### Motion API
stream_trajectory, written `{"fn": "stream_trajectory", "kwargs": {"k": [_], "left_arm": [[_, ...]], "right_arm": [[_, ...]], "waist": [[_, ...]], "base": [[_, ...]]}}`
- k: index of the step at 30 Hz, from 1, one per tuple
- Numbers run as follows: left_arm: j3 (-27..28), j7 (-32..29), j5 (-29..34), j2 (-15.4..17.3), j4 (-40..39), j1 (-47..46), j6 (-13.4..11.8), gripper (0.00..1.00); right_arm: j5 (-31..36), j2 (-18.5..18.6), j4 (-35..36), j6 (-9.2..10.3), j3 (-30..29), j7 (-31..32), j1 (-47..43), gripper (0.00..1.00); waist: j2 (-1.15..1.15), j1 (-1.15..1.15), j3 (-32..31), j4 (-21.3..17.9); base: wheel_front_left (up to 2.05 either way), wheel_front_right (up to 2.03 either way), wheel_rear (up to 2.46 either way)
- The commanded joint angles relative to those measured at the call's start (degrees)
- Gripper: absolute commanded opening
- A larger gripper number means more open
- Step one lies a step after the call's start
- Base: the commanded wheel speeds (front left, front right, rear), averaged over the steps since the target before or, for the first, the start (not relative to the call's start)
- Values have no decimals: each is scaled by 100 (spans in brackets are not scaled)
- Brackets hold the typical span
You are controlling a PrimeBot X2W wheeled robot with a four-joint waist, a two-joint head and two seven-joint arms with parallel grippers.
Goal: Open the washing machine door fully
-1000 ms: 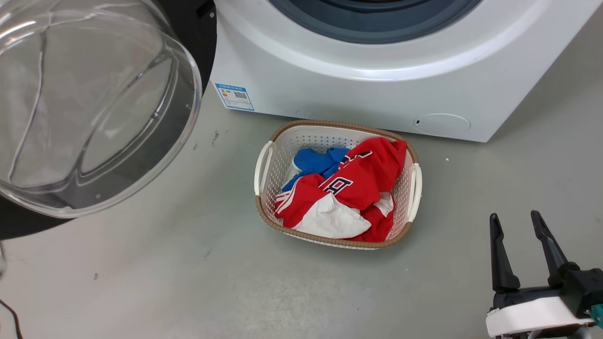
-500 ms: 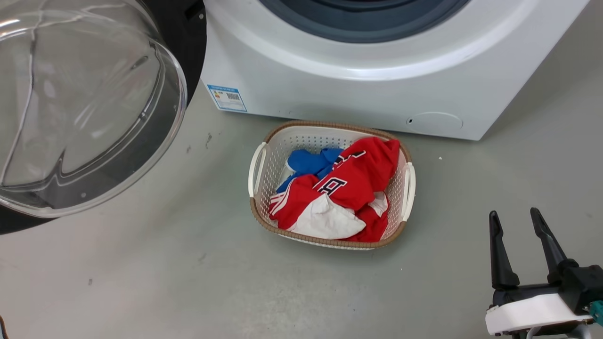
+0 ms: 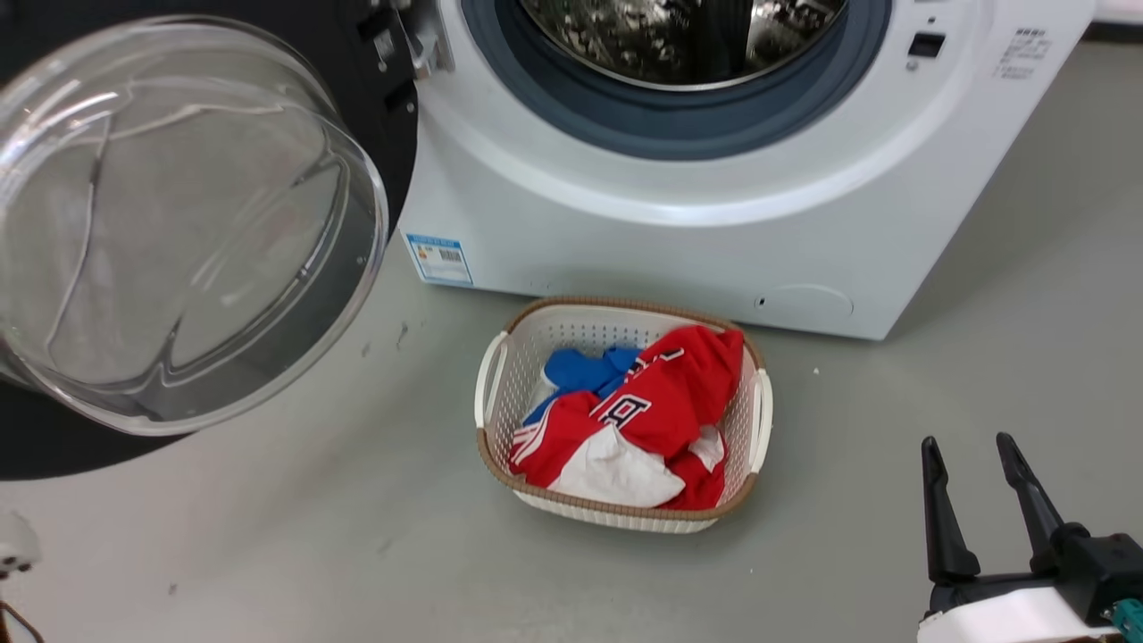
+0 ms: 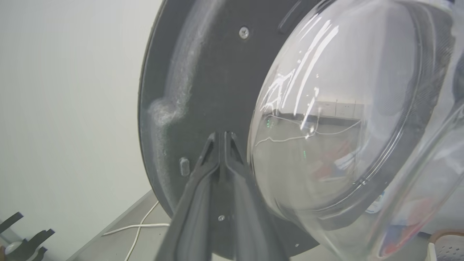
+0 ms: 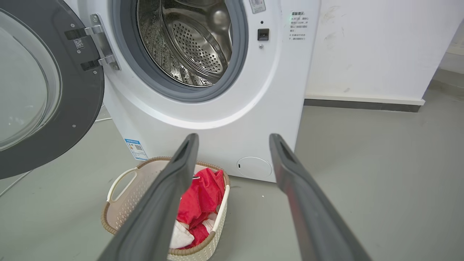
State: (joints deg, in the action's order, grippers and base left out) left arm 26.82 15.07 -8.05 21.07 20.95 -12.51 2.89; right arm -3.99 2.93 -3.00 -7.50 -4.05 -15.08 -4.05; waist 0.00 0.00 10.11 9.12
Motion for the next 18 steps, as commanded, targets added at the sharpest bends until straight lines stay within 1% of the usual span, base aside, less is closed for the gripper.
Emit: {"fn": "stream_trajectory", "kwargs": {"k": [1,6,7,8,10,13,18], "left_arm": [[-26,15,99,-97,-219,134,28,100],[-240,15,362,-445,-950,488,78,100],[-304,14,418,-502,-1098,553,86,100],[-428,15,497,-640,-1379,668,94,100],[-581,15,576,-776,-1638,794,93,100],[-832,14,714,-967,-1981,986,86,100],[-1285,14,785,-1228,-2323,1272,178,100]], "right_arm": [[-13,-12,9,1,11,-11,-50,100],[-29,-12,108,1,17,-11,-166,100],[-21,-12,142,1,20,-11,-185,100],[4,-12,214,1,19,-11,-223,100],[32,-12,293,1,17,-11,-270,100],[64,-12,423,1,15,-11,-336,100],[45,-12,673,1,4,-11,-404,100]], "waist": [[0,0,-163,1],[0,0,-347,-34],[0,0,-381,-45],[0,0,-440,-67],[0,0,-496,-97],[0,0,-590,-158],[0,0,-698,-306]], "base": [[0,0,0],[0,0,0],[0,0,0],[0,0,0],[0,0,0],[0,0,0],[0,0,0]]}}
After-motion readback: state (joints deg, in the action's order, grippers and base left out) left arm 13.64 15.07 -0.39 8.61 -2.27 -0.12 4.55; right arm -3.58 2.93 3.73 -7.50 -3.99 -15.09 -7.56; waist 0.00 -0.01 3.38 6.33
